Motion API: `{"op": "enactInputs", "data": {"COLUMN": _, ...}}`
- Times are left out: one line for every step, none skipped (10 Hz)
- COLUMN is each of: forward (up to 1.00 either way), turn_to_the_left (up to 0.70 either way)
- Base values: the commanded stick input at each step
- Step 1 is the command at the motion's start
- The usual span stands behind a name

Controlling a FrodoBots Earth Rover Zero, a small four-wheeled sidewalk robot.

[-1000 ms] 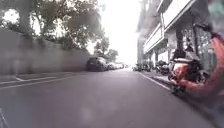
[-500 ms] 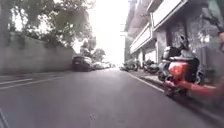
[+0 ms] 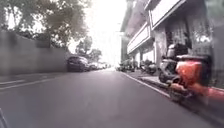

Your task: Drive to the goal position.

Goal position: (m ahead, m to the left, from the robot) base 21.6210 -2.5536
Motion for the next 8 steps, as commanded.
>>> {"op": "enactInputs", "data": {"forward": 0.70, "turn_to_the_left": 0.00}}
{"op": "enactInputs", "data": {"forward": 0.70, "turn_to_the_left": 0.00}}
{"op": "enactInputs", "data": {"forward": 0.70, "turn_to_the_left": 0.00}}
{"op": "enactInputs", "data": {"forward": 0.70, "turn_to_the_left": 0.00}}
{"op": "enactInputs", "data": {"forward": 0.70, "turn_to_the_left": 0.00}}
{"op": "enactInputs", "data": {"forward": 0.70, "turn_to_the_left": 0.04}}
{"op": "enactInputs", "data": {"forward": 0.70, "turn_to_the_left": 0.12}}
{"op": "enactInputs", "data": {"forward": 0.70, "turn_to_the_left": 0.14}}
